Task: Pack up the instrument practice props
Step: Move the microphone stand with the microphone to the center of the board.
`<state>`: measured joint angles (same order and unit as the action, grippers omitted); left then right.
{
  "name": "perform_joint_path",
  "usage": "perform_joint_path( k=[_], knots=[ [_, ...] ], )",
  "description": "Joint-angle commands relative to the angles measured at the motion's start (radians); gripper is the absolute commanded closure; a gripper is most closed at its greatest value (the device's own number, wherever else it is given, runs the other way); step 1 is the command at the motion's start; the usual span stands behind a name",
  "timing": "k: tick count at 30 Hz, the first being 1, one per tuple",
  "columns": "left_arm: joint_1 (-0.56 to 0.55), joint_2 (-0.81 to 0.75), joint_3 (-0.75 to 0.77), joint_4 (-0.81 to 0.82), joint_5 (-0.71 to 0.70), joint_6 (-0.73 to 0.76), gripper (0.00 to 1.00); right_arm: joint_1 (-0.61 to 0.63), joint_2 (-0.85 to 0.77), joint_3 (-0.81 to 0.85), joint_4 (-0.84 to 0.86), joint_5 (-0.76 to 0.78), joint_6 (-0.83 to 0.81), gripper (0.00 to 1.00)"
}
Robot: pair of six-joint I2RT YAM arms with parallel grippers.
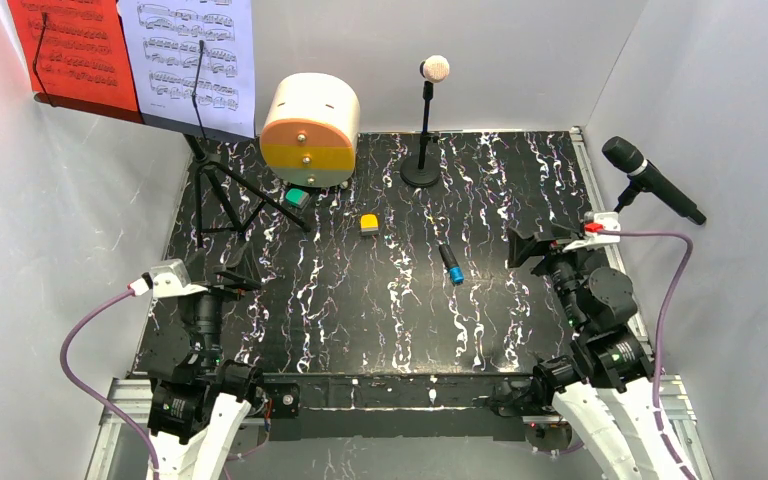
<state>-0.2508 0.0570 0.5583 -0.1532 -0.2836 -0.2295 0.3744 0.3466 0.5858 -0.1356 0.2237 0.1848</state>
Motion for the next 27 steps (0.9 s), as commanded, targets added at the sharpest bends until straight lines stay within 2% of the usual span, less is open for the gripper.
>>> perform_joint_path(
  k=[1,8,15,19,27],
  knots=[
    [0.005,-0.016,0.011,0.024,0.008,-0.001,0.02,0.003,0.053,0.053,0.004,-0.012,0.057,0.01],
    [0.005,-0.030,0.013,0.006,0.096,0.020,0.02,0.003,0.153,0.015,0.035,-0.026,0.125,0.01],
    [0.004,-0.009,0.031,-0.067,0.163,0.018,0.02,0.004,0.275,0.018,0.105,-0.159,0.131,0.01],
    [0.003,-0.006,0.027,-0.063,0.198,-0.013,0.02,0.003,0.396,-0.004,0.300,-0.194,0.102,0.01],
    [0.004,0.008,0.031,-0.100,0.218,-0.045,0.02,0.003,0.779,0.074,0.694,-0.278,0.019,0.01]
  ],
)
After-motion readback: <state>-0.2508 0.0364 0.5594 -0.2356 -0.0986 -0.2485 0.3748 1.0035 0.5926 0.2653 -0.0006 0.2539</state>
